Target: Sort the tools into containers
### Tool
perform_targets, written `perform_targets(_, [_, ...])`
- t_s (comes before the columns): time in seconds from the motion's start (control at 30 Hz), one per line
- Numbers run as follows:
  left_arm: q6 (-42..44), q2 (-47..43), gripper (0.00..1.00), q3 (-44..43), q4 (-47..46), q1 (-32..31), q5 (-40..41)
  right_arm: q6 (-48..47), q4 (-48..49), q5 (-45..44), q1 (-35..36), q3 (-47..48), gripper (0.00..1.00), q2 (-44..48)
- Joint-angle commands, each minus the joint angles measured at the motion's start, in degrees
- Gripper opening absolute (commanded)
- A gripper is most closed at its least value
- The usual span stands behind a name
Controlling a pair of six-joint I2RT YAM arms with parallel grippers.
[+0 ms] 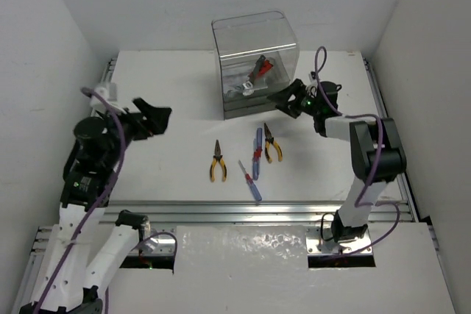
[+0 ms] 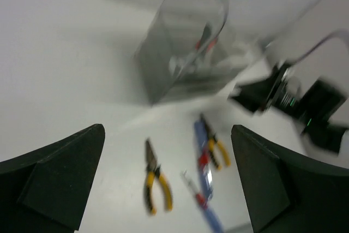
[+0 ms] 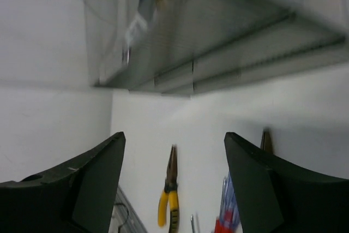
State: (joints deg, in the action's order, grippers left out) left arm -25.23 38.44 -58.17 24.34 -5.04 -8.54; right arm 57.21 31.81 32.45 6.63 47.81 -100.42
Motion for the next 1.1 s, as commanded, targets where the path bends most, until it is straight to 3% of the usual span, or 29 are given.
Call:
perform_targets(0.0, [7.8,-5.8,1.0,8.0,5.1,-4.7,2.2,8.3,16.3,9.4,-0.7,7.8,0.72,-7.8])
perform_targets(0.23, [5.9,-10.7,1.0,13.3,3.5,-5.8,6.4,12.7,15.3,10.0,-0.7,17.3,0.53,-18.6])
perform_targets(0.67, [5.7,-10.7,1.0,13.6,3.4,-5.8,6.4,19.1,23.0,8.2,0.3,18.3,0.32,-25.1])
perform_targets(0.87, [5.7,-10.7,1.0,13.6,3.3,-5.8,6.3,22.3,27.8,5.0,1.2,16.9,0.18,-26.6])
perform_targets(0.97, [5.7,-10.8,1.0,13.6,3.3,-5.8,6.2,24.0,29.7,3.9,1.7,17.0,0.0,-27.1])
perform_targets(1.07, [5.8,-11.1,1.0,13.6,3.3,-5.8,6.2,23.8,30.8,2.3,2.8,15.7,0.0,-26.3])
